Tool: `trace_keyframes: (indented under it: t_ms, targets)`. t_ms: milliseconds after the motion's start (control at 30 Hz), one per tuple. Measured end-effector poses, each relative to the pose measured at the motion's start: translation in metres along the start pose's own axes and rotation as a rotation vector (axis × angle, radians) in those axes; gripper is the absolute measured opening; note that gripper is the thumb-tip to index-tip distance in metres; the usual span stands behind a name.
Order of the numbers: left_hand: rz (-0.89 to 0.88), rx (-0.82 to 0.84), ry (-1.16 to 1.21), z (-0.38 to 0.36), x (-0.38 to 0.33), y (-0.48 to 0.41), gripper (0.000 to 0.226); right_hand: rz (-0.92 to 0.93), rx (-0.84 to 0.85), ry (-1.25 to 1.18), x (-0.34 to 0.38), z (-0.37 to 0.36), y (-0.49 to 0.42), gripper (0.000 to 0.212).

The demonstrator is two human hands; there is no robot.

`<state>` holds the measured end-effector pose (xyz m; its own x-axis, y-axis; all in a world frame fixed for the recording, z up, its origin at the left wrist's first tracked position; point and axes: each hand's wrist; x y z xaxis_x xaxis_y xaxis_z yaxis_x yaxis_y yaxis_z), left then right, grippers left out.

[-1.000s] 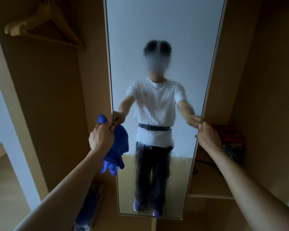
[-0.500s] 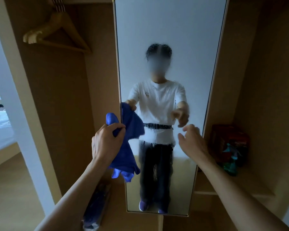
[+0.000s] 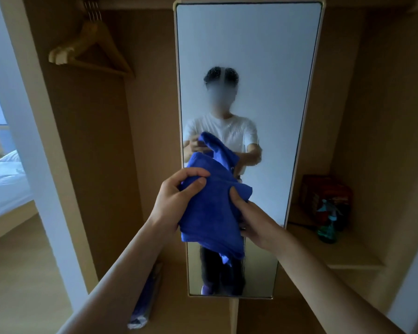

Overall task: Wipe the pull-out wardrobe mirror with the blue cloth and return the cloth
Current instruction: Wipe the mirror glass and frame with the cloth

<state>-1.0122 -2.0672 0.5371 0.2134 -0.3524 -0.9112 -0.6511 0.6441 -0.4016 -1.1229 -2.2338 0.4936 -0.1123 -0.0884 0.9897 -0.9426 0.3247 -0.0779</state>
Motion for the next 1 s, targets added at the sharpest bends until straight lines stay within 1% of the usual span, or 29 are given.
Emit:
trace_keyframes:
  t_ms: [100, 167, 233, 300, 367, 400, 433, 500, 567, 667, 733, 800, 833, 900, 1000]
  targets:
    - [0.041, 0.044, 0.112, -0.002, 0.001, 0.008, 0.016, 0.048, 0.068, -0.207, 0.001, -0.005, 0.008, 0.06]
    - [0.053, 0.06, 0.145, -0.001, 0.004, 0.013, 0.018, 0.068, 0.038, -0.284, 0.001, -0.006, 0.01, 0.058]
    - [0.056, 0.09, 0.184, 0.004, 0.007, 0.016, 0.025, 0.08, -0.004, -0.278, 0.0, -0.007, 0.012, 0.055]
    - [0.087, 0.141, 0.246, 0.009, 0.009, 0.017, 0.048, 0.093, -0.099, -0.219, 0.002, -0.007, 0.017, 0.051]
    - [0.186, 0.147, 0.312, 0.013, 0.012, 0.017, 0.073, 0.103, -0.202, -0.183, 0.003, -0.005, 0.02, 0.048]
    - [0.247, 0.146, 0.323, 0.013, 0.013, 0.018, 0.075, 0.115, -0.231, -0.167, 0.005, -0.005, 0.021, 0.046]
    - [0.307, 0.161, 0.325, 0.013, 0.013, 0.019, 0.071, 0.126, -0.244, -0.151, 0.006, -0.005, 0.022, 0.043]
    - [0.421, 0.2, 0.324, 0.011, 0.012, 0.023, 0.054, 0.138, -0.242, -0.126, 0.009, -0.008, 0.025, 0.038]
    - [0.477, 0.192, 0.335, 0.012, 0.015, 0.024, 0.041, 0.136, -0.221, -0.106, 0.012, -0.008, 0.027, 0.04]
    - [0.436, 0.146, 0.35, 0.013, 0.017, 0.023, 0.026, 0.115, -0.184, -0.036, 0.018, -0.007, 0.031, 0.056]
    - [0.396, 0.151, 0.332, 0.012, 0.017, 0.021, 0.02, 0.105, -0.207, 0.051, 0.021, -0.007, 0.032, 0.059]
    - [0.375, 0.192, 0.319, 0.011, 0.017, 0.021, 0.02, 0.102, -0.225, 0.096, 0.021, -0.004, 0.033, 0.051]
    - [0.372, 0.209, 0.319, 0.01, 0.017, 0.021, 0.023, 0.102, -0.231, 0.077, 0.02, -0.003, 0.033, 0.046]
    - [0.388, 0.229, 0.334, 0.008, 0.018, 0.021, 0.032, 0.109, -0.235, -0.031, 0.02, 0.0, 0.035, 0.042]
    - [0.408, 0.243, 0.369, 0.003, 0.022, 0.018, 0.044, 0.146, -0.199, -0.149, 0.021, 0.0, 0.037, 0.041]
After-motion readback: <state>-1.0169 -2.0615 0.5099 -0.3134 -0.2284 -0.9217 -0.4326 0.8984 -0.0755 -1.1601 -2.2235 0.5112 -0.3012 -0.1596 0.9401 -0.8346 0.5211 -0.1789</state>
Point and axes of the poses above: each hand's wrist, its own y-axis away from the middle knuckle, its own z-axis out of the back of the hand, x = y × z, and after that the axes turned 2 degrees about z, right-handed
